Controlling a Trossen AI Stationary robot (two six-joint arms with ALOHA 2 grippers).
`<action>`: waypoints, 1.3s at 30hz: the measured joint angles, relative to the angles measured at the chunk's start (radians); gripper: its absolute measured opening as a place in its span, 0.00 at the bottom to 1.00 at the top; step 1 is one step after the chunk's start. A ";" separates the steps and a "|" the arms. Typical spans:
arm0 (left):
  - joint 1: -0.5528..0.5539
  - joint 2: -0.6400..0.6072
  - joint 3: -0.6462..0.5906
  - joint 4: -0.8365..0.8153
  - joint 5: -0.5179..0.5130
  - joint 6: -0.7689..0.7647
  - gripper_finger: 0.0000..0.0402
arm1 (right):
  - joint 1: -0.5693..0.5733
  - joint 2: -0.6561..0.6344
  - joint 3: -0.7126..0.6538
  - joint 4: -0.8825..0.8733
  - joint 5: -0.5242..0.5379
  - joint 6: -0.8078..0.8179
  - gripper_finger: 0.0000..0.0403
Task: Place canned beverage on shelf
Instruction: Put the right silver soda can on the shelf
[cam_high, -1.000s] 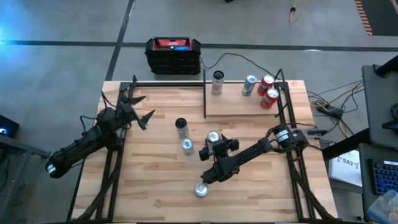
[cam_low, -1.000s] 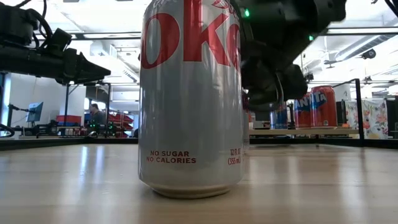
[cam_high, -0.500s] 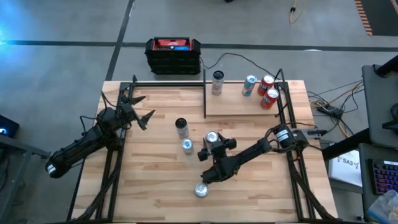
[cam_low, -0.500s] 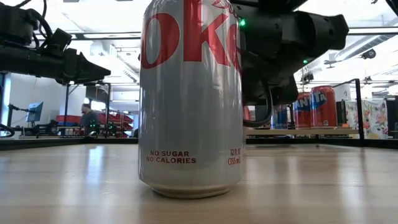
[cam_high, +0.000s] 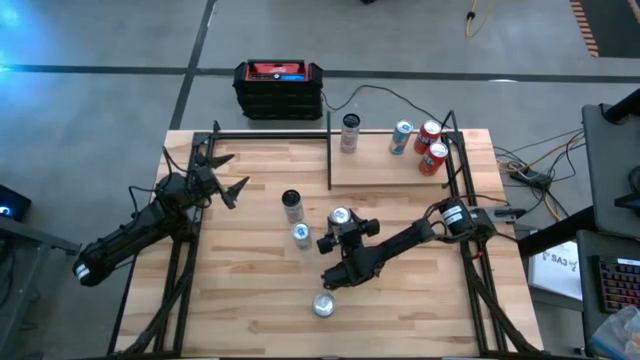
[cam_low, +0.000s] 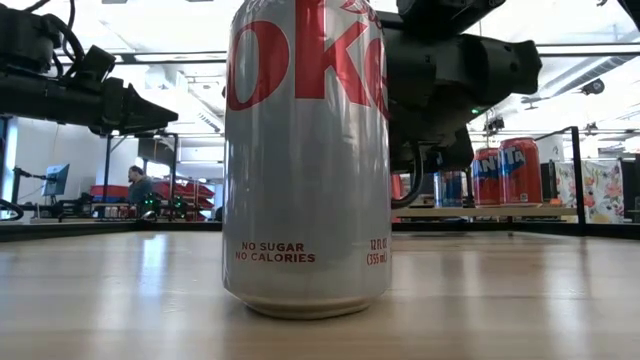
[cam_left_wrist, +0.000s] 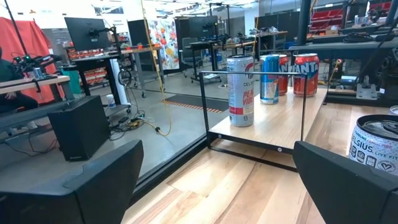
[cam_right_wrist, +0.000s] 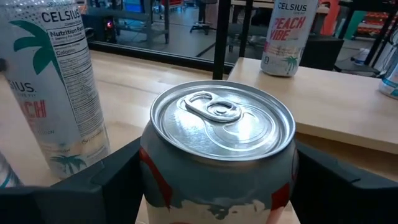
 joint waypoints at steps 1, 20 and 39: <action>0.000 0.000 0.000 0.000 0.000 0.000 0.99 | 0.000 0.000 0.000 0.001 0.004 -0.004 0.74; 0.000 0.000 0.000 0.000 0.000 0.000 0.99 | 0.014 -0.019 0.076 -0.582 -0.166 0.670 0.75; 0.000 0.000 0.000 -0.003 0.000 0.000 0.99 | -0.035 -0.124 0.076 -0.762 -0.230 0.681 0.76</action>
